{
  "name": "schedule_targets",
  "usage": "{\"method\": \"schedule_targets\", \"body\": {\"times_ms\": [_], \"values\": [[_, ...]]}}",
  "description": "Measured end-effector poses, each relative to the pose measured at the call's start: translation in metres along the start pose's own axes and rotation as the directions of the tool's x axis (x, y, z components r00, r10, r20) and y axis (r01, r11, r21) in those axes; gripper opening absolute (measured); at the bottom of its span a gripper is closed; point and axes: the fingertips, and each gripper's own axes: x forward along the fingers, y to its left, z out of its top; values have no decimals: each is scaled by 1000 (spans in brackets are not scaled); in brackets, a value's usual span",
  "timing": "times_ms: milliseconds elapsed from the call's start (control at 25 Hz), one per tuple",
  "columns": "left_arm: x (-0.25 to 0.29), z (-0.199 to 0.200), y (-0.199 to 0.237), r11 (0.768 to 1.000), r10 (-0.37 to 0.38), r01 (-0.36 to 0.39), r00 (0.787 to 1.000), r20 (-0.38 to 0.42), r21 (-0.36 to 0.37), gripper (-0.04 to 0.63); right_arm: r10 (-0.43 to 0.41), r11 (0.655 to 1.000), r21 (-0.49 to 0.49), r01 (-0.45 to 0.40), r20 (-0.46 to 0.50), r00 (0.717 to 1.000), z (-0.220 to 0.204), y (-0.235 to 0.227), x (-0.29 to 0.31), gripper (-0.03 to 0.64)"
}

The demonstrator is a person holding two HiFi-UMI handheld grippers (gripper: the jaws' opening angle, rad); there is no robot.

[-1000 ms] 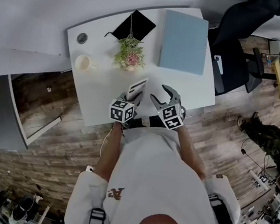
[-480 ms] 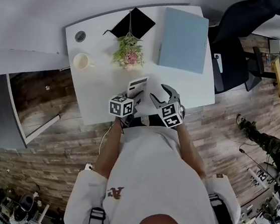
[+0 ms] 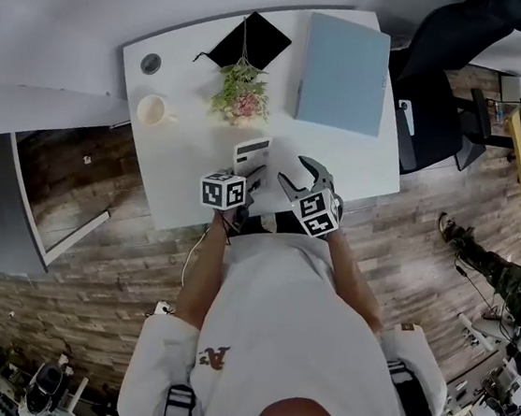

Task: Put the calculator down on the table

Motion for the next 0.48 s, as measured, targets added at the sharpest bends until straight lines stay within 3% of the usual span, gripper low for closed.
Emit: {"method": "schedule_targets", "body": {"times_ms": [480], "values": [[-7, 0, 12, 992, 95, -94, 995, -15, 81, 186, -1, 1000, -9, 1, 13, 1000, 1, 10, -2, 256]]}}
